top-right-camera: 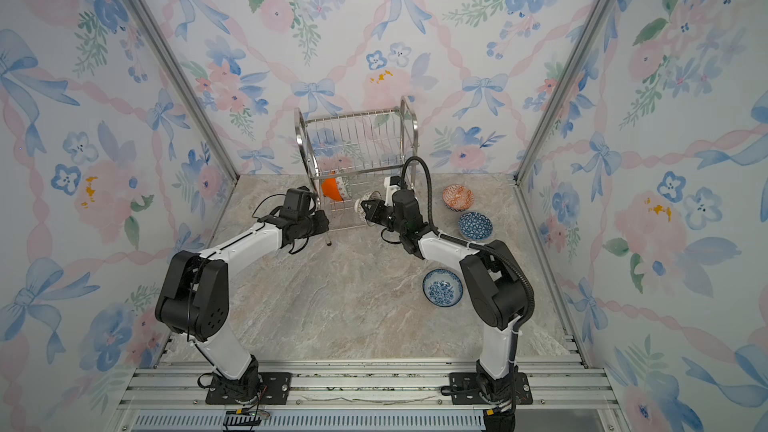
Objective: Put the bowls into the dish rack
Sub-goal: 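Tilt the white bowl upright and carry it into the rack beside the green bowl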
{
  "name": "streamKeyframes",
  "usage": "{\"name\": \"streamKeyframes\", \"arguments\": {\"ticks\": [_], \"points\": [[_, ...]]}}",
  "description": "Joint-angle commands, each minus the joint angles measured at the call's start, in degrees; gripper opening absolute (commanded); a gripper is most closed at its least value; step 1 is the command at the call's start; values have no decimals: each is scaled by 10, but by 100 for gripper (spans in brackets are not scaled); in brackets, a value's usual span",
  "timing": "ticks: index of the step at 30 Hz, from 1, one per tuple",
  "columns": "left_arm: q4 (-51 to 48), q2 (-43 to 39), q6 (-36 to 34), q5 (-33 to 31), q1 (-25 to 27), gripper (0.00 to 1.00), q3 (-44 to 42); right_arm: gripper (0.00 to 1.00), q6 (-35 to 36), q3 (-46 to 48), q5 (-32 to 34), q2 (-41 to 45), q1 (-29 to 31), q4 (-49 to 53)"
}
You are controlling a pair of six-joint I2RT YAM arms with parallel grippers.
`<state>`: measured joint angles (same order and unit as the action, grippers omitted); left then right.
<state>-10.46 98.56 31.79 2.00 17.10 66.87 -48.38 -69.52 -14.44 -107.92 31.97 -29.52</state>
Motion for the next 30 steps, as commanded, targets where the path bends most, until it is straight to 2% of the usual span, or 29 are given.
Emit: {"name": "streamKeyframes", "arguments": {"ticks": [1,7,14,20,30], "points": [[-50,-6,-28,66,-4,0,-14,0,-17,-10,13,1,-2,-66],[-80,0,-104,103,-3,0,-10,0,-23,45,14,18,5,-118],[-91,-20,-145,116,-3,0,-37,0,-23,84,14,45,5,-136],[-95,-32,-159,122,-4,0,-56,0,-38,78,22,37,6,-168],[-95,-30,-162,132,-3,0,-60,0,-28,13,23,-22,14,-175]]}}
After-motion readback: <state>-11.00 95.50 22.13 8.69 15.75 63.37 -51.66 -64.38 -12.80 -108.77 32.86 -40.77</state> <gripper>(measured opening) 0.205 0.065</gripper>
